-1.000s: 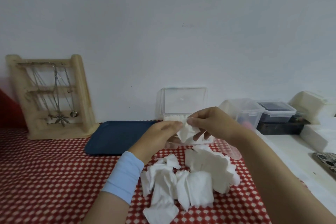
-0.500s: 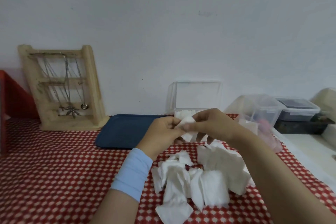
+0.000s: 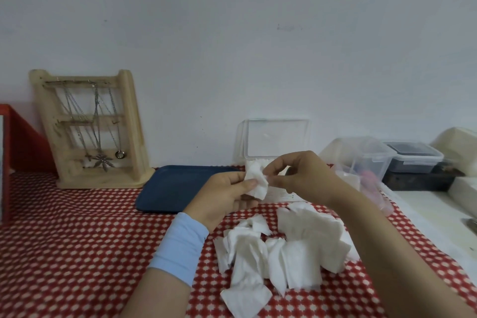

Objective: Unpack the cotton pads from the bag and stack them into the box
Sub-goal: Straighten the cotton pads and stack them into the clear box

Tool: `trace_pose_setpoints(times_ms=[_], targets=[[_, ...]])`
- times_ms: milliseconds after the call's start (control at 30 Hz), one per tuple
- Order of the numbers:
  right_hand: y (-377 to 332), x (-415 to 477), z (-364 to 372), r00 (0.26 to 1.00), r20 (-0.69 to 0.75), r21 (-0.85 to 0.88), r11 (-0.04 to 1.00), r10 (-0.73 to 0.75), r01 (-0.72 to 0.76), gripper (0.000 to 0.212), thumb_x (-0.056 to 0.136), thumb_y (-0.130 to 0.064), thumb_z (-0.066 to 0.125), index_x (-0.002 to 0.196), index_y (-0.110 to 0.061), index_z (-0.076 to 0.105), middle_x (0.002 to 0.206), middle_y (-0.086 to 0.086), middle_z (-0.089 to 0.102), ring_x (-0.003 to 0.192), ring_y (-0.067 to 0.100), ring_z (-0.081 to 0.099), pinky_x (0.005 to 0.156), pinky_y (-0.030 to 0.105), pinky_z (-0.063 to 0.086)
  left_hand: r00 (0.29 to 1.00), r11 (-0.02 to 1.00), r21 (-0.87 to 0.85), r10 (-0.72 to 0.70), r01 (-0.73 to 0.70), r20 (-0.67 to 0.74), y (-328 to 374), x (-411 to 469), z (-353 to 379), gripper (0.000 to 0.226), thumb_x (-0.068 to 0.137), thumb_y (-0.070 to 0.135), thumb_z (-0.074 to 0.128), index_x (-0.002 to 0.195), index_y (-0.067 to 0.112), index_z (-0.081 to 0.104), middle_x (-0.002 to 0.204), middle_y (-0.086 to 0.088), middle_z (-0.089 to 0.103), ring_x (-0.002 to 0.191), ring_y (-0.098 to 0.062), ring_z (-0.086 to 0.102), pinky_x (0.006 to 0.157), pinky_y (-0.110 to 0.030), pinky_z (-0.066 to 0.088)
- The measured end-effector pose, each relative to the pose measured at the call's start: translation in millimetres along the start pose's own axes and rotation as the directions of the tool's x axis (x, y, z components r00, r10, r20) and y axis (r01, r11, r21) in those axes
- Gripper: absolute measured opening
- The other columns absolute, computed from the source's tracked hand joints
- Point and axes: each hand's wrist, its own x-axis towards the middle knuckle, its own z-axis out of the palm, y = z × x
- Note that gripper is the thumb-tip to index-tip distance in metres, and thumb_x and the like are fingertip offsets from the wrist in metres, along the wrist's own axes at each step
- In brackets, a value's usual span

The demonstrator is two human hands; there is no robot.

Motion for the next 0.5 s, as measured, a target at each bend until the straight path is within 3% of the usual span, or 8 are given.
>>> trace_pose_setpoints(times_ms=[167, 300, 500], targets=[[-2.1, -1.1, -0.4, 0.999, 0.025, -0.03, 0.999, 0.035, -0.034, 0.016, 0.09, -0.014, 0.069, 0.091, -0.025, 0.08, 0.084, -0.013, 0.076, 0.063, 0.011, 0.064, 0.073, 0.034, 0.058, 0.999, 1.0, -0.018, 0.02, -0.02, 0.039, -2.3, 2.1, 0.3, 0.024, 0.098, 0.008, 0.063, 0.12, 0.005, 0.07, 0.115, -0.012, 0.076, 0.108, -0.025, 0.073, 0.091, -0.034, 0.059], [-6.2, -3.8, 1.0, 0.994, 0.08, 0.054, 0.995, 0.077, -0.082, 0.007, 0.089, -0.022, 0.075, 0.092, -0.023, 0.081, 0.076, -0.01, 0.075, 0.066, 0.01, 0.064, 0.063, 0.023, 0.049, 0.996, 0.999, -0.023, 0.051, -0.049, 0.075, -2.7, 2.1, 1.5, 0.025, 0.098, 0.005, 0.06, 0.122, 0.003, 0.069, 0.116, -0.017, 0.075, 0.11, -0.03, 0.072, 0.095, -0.04, 0.058], [-6.2, 0.7, 3.4, 0.985, -0.068, 0.225, 0.964, 0.157, -0.138, 0.011, 0.076, -0.012, 0.087, 0.079, -0.015, 0.076, 0.063, -0.008, 0.07, 0.056, 0.006, 0.061, 0.049, 0.015, 0.044, 0.996, 0.998, -0.019, 0.058, -0.057, 0.063, -3.0, 3.2, 2.6, 0.025, 0.097, 0.005, 0.062, 0.121, 0.003, 0.069, 0.117, -0.016, 0.075, 0.111, -0.029, 0.072, 0.096, -0.04, 0.058]])
